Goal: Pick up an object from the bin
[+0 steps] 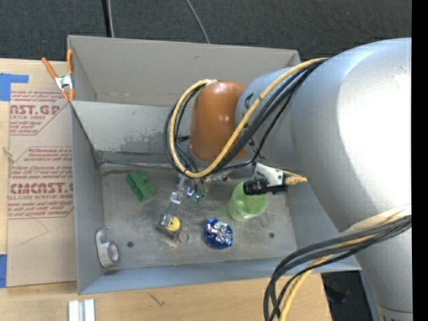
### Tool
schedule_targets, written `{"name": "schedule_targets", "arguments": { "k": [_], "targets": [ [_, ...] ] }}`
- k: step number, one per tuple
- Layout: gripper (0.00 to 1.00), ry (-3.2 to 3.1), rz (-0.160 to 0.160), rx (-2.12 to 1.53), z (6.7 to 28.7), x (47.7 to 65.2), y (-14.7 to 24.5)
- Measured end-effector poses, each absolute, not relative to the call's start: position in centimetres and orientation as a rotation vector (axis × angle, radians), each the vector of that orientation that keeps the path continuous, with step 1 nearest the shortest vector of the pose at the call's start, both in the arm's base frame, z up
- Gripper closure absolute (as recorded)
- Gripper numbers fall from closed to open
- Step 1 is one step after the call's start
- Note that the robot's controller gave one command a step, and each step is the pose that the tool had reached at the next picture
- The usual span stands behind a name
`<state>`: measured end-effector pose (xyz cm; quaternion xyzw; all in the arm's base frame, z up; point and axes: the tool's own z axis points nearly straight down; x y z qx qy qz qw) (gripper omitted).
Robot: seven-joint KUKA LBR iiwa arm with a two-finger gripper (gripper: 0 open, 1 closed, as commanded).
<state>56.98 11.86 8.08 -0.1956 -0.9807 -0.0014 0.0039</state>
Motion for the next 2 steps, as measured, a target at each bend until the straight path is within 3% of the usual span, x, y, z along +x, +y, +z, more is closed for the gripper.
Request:
{"name": "schedule_targets", "arguments": {
  "k": [1, 2],
  "targets": [
    [0.00, -3.155, -0.008, -0.085, 7.6, 52.5, 16.8],
    [0.00, -3.133, -0.003, -0.289, 7.9, 53.4, 11.5]
  ]
}}
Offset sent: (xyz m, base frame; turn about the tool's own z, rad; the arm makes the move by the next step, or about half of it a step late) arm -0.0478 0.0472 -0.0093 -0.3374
